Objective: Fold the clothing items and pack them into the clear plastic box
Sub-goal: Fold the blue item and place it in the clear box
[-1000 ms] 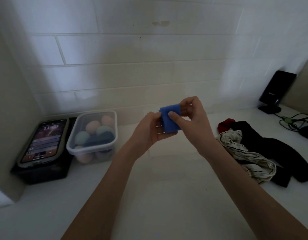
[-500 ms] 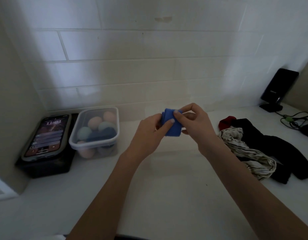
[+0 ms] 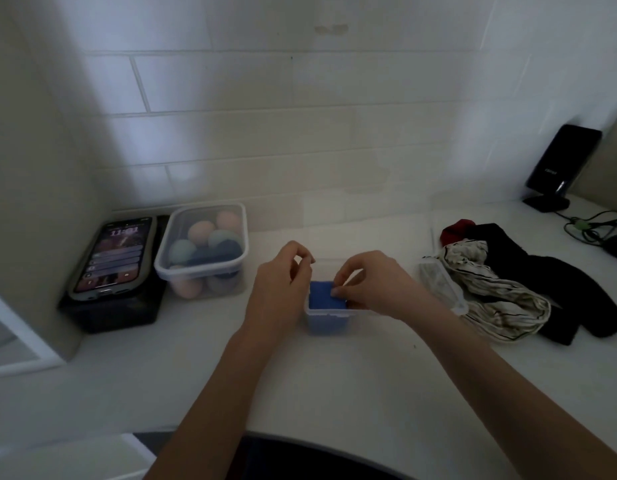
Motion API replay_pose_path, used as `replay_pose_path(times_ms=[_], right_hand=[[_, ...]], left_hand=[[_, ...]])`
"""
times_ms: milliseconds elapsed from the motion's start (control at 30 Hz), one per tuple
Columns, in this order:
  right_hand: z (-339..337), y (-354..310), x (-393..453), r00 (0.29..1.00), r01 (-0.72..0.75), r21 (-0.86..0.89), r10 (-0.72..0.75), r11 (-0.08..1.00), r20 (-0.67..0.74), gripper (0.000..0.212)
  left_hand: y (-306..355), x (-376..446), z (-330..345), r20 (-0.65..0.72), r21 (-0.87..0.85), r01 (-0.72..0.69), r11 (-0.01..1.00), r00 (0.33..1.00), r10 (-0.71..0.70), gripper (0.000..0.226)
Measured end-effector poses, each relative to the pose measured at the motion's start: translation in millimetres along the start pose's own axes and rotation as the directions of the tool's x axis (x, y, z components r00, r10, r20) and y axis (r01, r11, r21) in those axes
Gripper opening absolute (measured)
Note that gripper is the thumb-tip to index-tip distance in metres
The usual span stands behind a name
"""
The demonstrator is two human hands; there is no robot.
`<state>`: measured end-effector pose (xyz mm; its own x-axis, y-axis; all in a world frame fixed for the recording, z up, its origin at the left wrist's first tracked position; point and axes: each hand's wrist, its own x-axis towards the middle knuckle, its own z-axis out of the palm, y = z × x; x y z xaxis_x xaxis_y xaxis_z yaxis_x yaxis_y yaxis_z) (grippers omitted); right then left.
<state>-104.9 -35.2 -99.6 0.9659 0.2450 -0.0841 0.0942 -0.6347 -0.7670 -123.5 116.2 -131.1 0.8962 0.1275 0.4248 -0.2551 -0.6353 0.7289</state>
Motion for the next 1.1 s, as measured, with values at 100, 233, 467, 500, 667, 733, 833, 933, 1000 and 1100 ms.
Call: replay_pose_path(times_ms=[100, 233, 467, 500, 667, 733, 833, 933, 1000, 1100], right_hand=[[-6, 0, -3, 0.994, 0.106, -0.130, -0.101, 0.986, 0.045, 0.017], [-11, -6, -5, 0.962, 0.203, -0.245, -0.146, 0.948, 0.230, 0.033], [-5, -26, -3, 0.925, 0.369, -0.590, -0.224, 0.718, 0.306, 0.028], [-3, -27, -1, 0.926, 0.367, -0.613, -0.214, 0.699, 0.310, 0.027], [-2, -26, 1, 0.930, 0.362, -0.632, -0.225, 0.685, 0.290, 0.022], [-5, -27, 0, 0.919, 0.379, -0.601, -0.212, 0.703, 0.332, 0.028], [-5, -27, 3, 0.901, 0.378, -0.576, -0.145, 0.725, 0.409, 0.034], [-3, -30, 5, 0.888, 0.374, -0.600, -0.087, 0.707, 0.452, 0.038], [-2, -33, 6, 0.888, 0.370, -0.614, -0.071, 0.697, 0.454, 0.038], [-2, -33, 6, 0.881, 0.376, -0.626, -0.054, 0.683, 0.470, 0.040]], left_hand=[[-2, 1, 0, 0.009, -0.032, 0.012, 0.999, 1.000, -0.012, 0.010], [-3, 1, 0, 0.018, -0.003, 0.014, 1.000, 1.000, -0.014, 0.010], [-5, 1, 1, 0.022, 0.016, 0.010, 1.000, 1.000, -0.011, 0.011], [-5, 1, 1, 0.023, 0.018, 0.008, 1.000, 1.000, -0.009, 0.011], [-3, 1, 1, 0.021, -0.006, 0.034, 0.999, 0.999, -0.033, 0.008], [-3, 2, 2, 0.025, -0.031, 0.040, 0.999, 0.999, -0.039, 0.010], [-1, 2, 4, 0.029, -0.029, 0.033, 0.999, 0.999, -0.032, 0.012], [-1, 2, 4, 0.023, -0.031, 0.036, 0.999, 0.999, -0.036, 0.013], [-1, 1, 3, 0.021, -0.032, 0.033, 0.999, 0.999, -0.032, 0.013], [0, 0, 1, 0.013, -0.027, 0.034, 0.999, 0.999, -0.034, 0.013]])
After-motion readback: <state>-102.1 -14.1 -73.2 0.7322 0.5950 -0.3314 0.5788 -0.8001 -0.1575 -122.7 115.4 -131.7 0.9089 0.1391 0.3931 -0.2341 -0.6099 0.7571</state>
